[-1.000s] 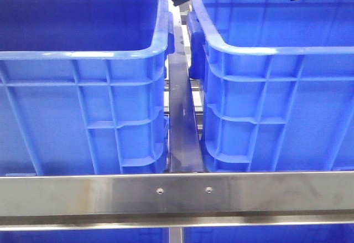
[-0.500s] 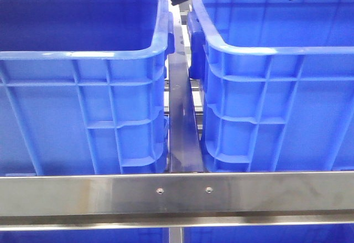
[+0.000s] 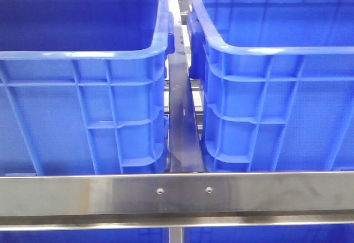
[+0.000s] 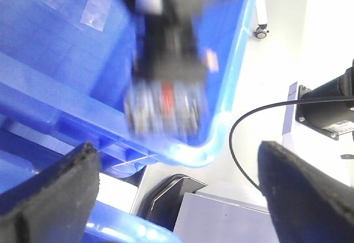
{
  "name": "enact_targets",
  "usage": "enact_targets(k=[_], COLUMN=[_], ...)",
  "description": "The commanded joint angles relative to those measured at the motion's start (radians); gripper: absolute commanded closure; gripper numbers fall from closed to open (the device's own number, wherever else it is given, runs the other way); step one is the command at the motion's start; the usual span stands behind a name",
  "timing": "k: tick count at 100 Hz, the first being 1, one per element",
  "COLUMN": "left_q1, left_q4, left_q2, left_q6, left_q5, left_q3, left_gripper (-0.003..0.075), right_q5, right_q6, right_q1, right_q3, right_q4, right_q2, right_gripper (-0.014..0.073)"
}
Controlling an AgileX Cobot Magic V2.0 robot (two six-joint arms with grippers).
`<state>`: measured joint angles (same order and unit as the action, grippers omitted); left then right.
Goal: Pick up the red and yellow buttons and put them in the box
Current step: 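Carry the red button with the right gripper over the empty bin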
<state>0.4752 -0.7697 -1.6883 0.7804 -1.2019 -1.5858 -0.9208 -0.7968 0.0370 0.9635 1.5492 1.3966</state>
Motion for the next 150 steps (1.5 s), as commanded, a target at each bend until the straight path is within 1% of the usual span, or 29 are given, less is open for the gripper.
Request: enact_targets(k=[1, 11, 20, 29, 47, 68, 81, 105, 121, 138, 150], left_q1=[0.006, 0.006, 0.006, 0.006, 0.006, 0.006, 0.006, 0.006, 0.006, 0.006, 0.006], left_q4=[-0.065, -0.065, -0.065, -0.065, -0.065, -0.065, -0.065, -0.065, -0.072, -0.075, -0.078], left_q2=[0.050, 0.050, 0.050, 0.050, 0.050, 0.050, 0.050, 0.050, 0.050, 0.050, 0.050], left_q6=[-0.002, -0.002, -0.002, -0.002, -0.002, -0.002, -0.002, -0.002, -0.002, -0.002, -0.002], left_q5=[0.007, 0.004, 0.002, -0.002, -0.002, 0.002, 0.008, 0.011, 0.011, 0.011, 0.011], left_q3=[-0.027, -0.027, -0.027, -0.027, -0.027, -0.027, -0.027, -0.027, -0.027, -0.027, -0.027], left_gripper=[0.0163, 0.0163, 0.0163, 0.0163, 0.0164, 0.0164, 0.0164, 0.0164, 0.0164, 0.0164, 0.0164], right_q5=[-0.044, -0.008, 0.077, 0.178, 0.430, 0.592, 0.617, 0.615, 0.614, 0.666, 0.675], right_q6=[-0.048, -0.118, -0.184, -0.254, -0.448, -0.635, -0.682, -0.707, -0.708, -0.730, -0.731], right_q1=[-0.064, -0.119, -0.139, -0.135, -0.116, -0.090, -0.082, -0.081, -0.055, -0.020, -0.013], right_q3=[0.035, 0.046, 0.062, 0.076, 0.086, 0.108, 0.125, 0.169, 0.226, 0.273, 0.301], right_q4=[0.049, 0.029, 0.002, -0.022, -0.021, -0.010, 0.002, 0.020, 0.021, 0.021, 0.021], right_q2=[-0.028, -0.028, -0.028, -0.028, -0.027, -0.007, 0.036, 0.151, 0.234, 0.318, 0.367], right_gripper=[0.0286, 0.0286, 0.0286, 0.0286, 0.0286, 0.0286, 0.0286, 0.0286, 0.0286, 0.0286, 0.0286])
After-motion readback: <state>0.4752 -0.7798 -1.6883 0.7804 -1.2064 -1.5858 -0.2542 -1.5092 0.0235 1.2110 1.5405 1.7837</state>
